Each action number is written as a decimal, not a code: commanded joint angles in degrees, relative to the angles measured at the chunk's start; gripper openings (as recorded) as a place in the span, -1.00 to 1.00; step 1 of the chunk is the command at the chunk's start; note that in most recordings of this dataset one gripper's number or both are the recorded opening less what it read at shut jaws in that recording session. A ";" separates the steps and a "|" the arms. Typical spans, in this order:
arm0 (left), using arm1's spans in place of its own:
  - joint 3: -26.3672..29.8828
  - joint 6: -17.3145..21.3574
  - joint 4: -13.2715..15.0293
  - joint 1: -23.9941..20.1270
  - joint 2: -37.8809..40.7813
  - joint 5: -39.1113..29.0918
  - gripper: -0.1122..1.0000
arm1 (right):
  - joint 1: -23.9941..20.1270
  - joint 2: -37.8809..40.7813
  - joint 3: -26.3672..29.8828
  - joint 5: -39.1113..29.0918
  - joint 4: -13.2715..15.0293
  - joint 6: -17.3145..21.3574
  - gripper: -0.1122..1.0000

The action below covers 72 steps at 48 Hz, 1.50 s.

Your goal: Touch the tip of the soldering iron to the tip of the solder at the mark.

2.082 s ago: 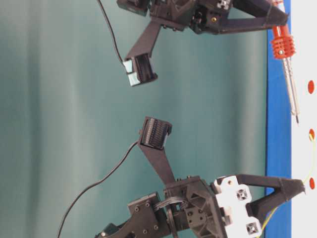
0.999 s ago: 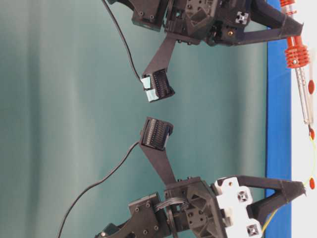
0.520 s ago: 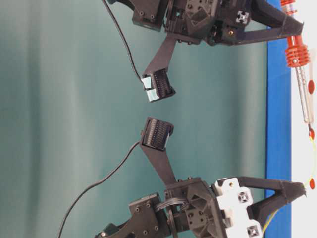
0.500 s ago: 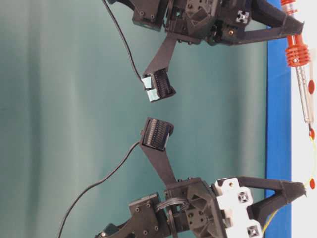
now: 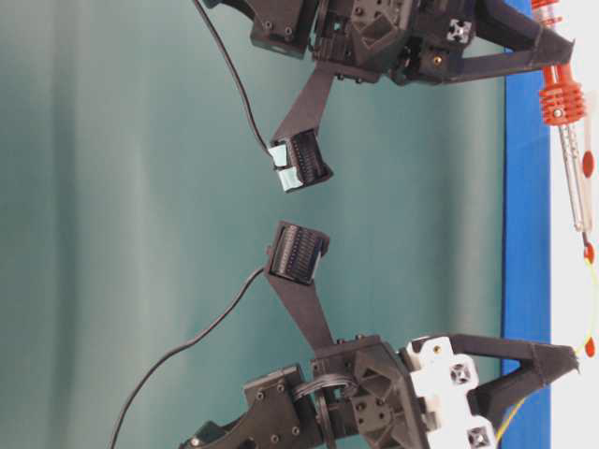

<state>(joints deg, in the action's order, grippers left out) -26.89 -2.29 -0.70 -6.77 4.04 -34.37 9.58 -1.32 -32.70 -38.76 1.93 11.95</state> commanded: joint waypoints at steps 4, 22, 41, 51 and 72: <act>1.41 0.00 0.00 0.09 -0.70 0.09 -0.76 | 0.00 -0.70 1.41 0.09 0.18 -0.09 -0.68; 1.32 -0.09 0.00 0.09 -0.70 0.00 -0.76 | 0.00 -0.70 1.41 0.09 0.18 0.00 -0.68; 1.58 0.00 0.00 0.09 -0.62 -0.53 -0.76 | 0.09 -0.70 1.49 0.09 0.18 0.00 -0.68; 1.58 0.09 0.00 0.09 -0.62 -0.53 -0.76 | 0.00 -0.70 1.49 0.09 0.26 0.00 -0.68; 2.20 0.26 -0.09 0.09 -3.69 -2.11 -0.76 | 0.00 -0.70 1.49 0.09 0.18 0.00 -0.68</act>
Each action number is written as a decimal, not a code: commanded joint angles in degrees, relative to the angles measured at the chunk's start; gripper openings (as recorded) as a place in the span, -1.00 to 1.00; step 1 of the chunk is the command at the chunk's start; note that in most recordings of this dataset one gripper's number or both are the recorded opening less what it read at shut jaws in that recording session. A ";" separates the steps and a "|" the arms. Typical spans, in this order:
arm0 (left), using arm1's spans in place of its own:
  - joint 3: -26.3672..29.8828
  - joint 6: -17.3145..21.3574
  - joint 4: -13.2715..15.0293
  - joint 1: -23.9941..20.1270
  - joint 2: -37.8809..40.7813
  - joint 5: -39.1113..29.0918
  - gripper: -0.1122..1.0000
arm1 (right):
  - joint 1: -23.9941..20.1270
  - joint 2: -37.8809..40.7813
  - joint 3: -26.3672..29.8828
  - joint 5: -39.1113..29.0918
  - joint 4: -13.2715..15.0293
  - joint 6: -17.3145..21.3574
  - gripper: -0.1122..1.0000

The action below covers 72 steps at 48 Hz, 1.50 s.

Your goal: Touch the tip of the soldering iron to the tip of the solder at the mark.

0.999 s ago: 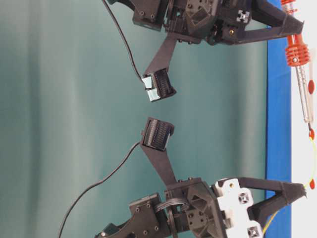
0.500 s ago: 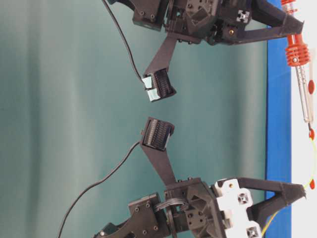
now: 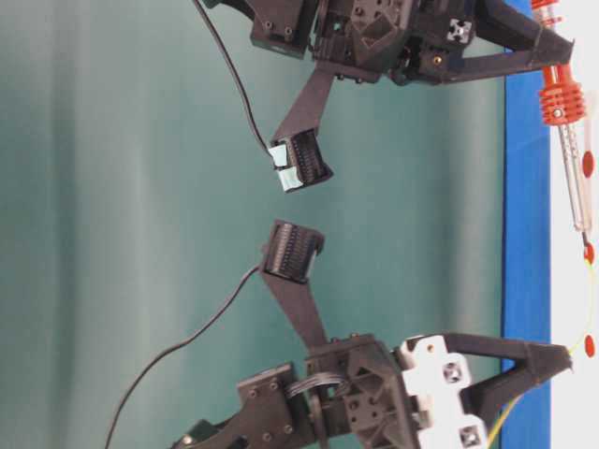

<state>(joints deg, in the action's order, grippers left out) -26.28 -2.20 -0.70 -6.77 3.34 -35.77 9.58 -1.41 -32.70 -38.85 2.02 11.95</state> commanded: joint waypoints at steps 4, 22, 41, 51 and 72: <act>1.05 0.26 0.00 0.09 -5.45 -2.55 -0.76 | 0.00 -0.62 1.49 0.18 0.09 0.00 -0.68; -3.08 -0.26 0.00 0.09 -11.16 -4.48 -0.76 | 0.00 -0.62 1.58 0.44 1.05 -0.09 -0.68; -2.72 -0.18 0.00 0.09 -10.90 -3.08 -0.76 | 0.00 -8.61 -1.32 -0.70 2.72 0.44 -0.68; -2.72 -0.26 0.00 0.09 -10.90 -2.64 -0.76 | 0.00 -14.15 -5.62 -2.20 2.99 1.32 -0.68; -0.88 0.35 0.00 0.09 -9.76 -2.11 -0.76 | 0.09 -18.37 -9.40 -4.57 2.99 2.55 -0.68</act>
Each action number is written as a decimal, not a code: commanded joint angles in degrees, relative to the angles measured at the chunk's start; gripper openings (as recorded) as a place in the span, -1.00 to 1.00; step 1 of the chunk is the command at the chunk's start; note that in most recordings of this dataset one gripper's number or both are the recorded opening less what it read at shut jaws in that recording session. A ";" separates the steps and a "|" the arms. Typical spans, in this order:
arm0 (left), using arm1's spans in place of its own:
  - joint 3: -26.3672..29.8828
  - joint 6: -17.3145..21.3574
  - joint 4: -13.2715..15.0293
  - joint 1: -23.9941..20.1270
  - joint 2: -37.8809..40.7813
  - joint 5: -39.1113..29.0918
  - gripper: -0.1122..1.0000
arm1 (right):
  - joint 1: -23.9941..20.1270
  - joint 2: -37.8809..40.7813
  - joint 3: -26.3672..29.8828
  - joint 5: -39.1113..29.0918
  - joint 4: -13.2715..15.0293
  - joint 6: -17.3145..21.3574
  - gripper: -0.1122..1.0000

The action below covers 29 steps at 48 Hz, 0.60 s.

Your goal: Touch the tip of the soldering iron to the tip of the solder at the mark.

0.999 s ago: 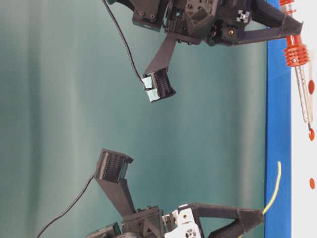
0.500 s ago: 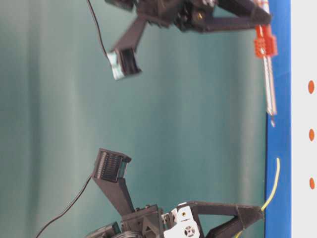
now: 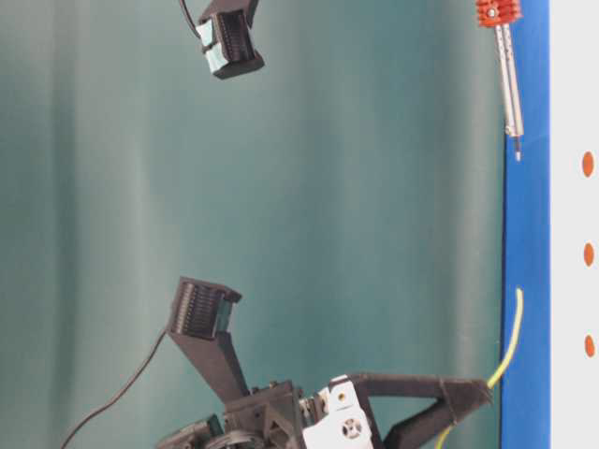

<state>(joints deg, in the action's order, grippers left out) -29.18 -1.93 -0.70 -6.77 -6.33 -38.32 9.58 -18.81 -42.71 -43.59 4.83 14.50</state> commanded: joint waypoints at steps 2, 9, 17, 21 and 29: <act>2.64 0.09 0.00 0.09 0.18 0.70 -0.76 | 0.00 -0.97 0.70 0.18 0.18 0.00 -0.68; 5.36 0.18 0.00 0.09 2.20 1.49 -0.76 | 0.00 -0.97 0.62 0.09 0.26 0.00 -0.68; 9.67 0.35 0.00 0.09 6.59 1.32 -0.76 | 0.00 -0.97 0.62 0.35 0.26 0.00 -0.68; 11.51 0.44 0.00 0.09 8.88 1.32 -0.76 | 0.00 -0.97 0.62 0.44 0.53 0.00 -0.68; 14.06 0.35 0.00 0.18 12.22 1.93 -0.76 | 0.00 -0.97 0.62 0.53 0.79 0.00 -0.68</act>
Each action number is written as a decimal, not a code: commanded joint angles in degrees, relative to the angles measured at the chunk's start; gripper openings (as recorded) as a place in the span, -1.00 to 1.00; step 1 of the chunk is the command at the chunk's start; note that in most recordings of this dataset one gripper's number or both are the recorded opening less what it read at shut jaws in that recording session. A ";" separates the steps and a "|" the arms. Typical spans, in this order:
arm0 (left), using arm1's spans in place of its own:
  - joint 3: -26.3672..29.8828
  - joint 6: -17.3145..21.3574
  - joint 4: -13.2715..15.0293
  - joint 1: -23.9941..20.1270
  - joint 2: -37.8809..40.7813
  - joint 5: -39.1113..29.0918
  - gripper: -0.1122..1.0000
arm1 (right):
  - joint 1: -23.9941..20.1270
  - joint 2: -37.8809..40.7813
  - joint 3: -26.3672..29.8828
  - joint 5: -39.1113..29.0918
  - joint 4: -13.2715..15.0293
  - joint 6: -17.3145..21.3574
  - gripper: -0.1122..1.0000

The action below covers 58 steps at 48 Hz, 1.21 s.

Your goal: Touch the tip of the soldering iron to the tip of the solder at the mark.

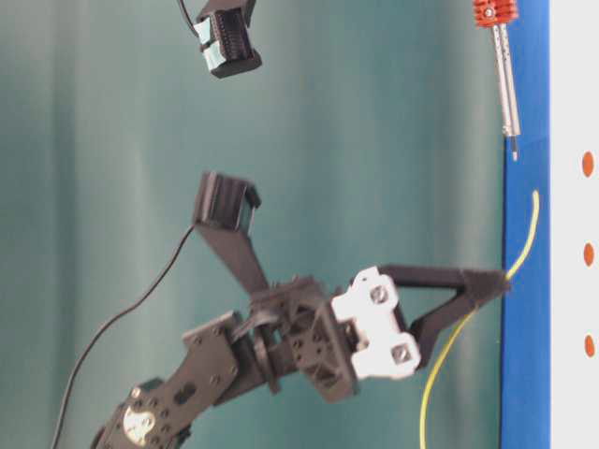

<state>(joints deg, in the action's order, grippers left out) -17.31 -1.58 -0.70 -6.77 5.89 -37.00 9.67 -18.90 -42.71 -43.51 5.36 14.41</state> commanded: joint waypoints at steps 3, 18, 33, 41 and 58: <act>2.55 0.00 0.00 0.18 0.88 1.05 -0.76 | 0.00 -0.88 0.53 0.44 0.44 0.09 -0.68; 2.64 -0.09 0.00 0.62 3.96 2.55 -0.76 | -0.09 -0.88 0.53 0.53 1.05 0.09 -0.68; 2.55 -0.09 0.00 0.62 4.48 3.96 -0.76 | -0.09 -0.70 0.18 1.41 1.05 0.09 -0.68; 2.46 -0.18 -0.09 0.62 4.75 3.96 -0.76 | -0.09 -0.70 0.09 1.41 1.05 0.18 -0.68; 2.37 -0.35 0.00 0.62 4.66 3.60 -0.76 | -0.09 2.55 0.09 1.41 1.05 0.09 -0.68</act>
<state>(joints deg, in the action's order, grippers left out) -16.00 -1.85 -0.70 -6.33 11.51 -33.57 9.67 -16.61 -43.33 -42.36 6.15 14.59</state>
